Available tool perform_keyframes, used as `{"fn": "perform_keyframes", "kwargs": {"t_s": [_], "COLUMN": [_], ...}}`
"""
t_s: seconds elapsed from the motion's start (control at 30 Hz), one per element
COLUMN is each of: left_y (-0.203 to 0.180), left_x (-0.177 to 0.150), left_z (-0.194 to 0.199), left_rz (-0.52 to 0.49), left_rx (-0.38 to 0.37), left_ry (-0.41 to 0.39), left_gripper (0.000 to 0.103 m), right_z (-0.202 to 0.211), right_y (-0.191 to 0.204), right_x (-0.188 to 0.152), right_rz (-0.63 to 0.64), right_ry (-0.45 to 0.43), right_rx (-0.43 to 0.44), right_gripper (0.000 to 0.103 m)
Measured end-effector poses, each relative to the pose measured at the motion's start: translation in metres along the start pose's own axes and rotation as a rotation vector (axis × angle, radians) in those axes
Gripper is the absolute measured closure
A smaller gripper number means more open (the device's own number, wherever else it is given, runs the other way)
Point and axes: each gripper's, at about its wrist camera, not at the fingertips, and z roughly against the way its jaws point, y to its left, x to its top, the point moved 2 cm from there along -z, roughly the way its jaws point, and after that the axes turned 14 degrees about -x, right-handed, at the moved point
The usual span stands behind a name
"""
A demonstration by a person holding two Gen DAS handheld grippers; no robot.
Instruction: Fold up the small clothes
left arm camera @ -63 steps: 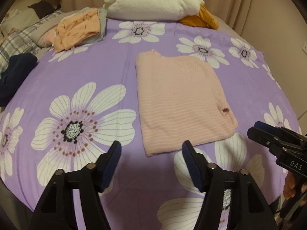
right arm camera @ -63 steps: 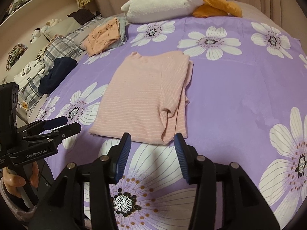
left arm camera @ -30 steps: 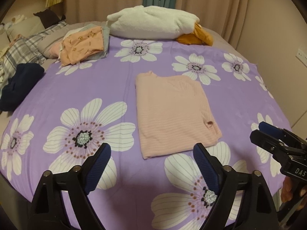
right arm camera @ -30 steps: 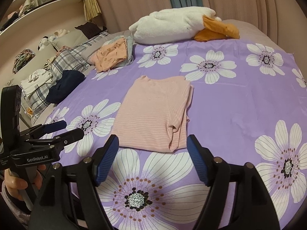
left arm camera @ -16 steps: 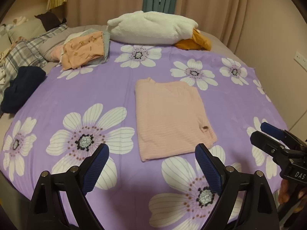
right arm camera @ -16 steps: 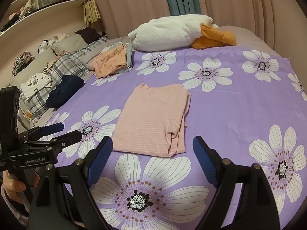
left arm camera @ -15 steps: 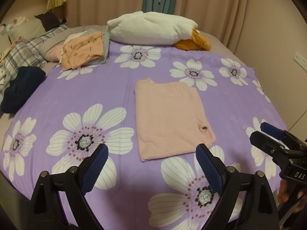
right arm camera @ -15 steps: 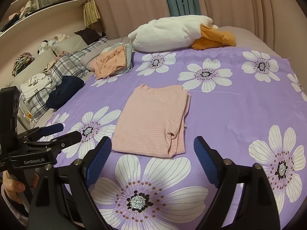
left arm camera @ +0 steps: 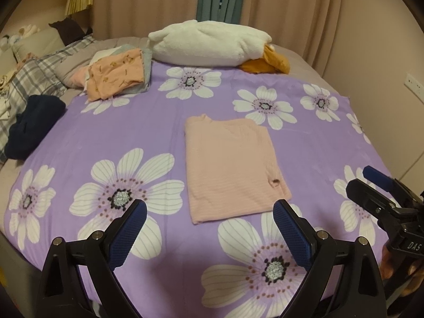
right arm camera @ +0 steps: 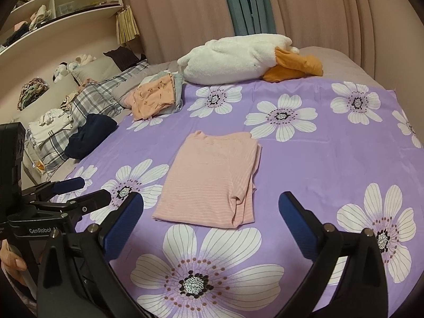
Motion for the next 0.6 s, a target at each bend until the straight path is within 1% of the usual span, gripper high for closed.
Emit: {"fn": "perform_keyframes", "kwargs": {"t_s": [0.17, 0.27, 0.4, 0.5, 0.6], "left_y": [-0.002, -0.004, -0.006, -0.007, -0.006], "left_x": [0.001, 0.003, 0.006, 0.008, 0.009], "left_z": [0.003, 0.006, 0.008, 0.007, 0.005], "left_rz": [-0.007, -0.004, -0.01, -0.01, -0.01], "left_rx": [0.014, 0.013, 0.032, 0.037, 0.049], "left_ry": [-0.002, -0.006, -0.021, -0.027, -0.027], "left_gripper": [0.008, 0.008, 0.008, 0.008, 0.008], "right_z": [0.003, 0.003, 0.011, 0.014, 0.01], "right_y": [0.005, 0.009, 0.012, 0.014, 0.015], "right_x": [0.003, 0.004, 0.009, 0.011, 0.01], "right_rz": [0.02, 0.039, 0.033, 0.032, 0.045], "right_ry": [-0.001, 0.018, -0.008, -0.012, -0.009], "right_rx": [-0.016, -0.045, -0.059, -0.068, -0.095], "right_gripper": [0.0, 0.0, 0.0, 0.0, 0.0]}}
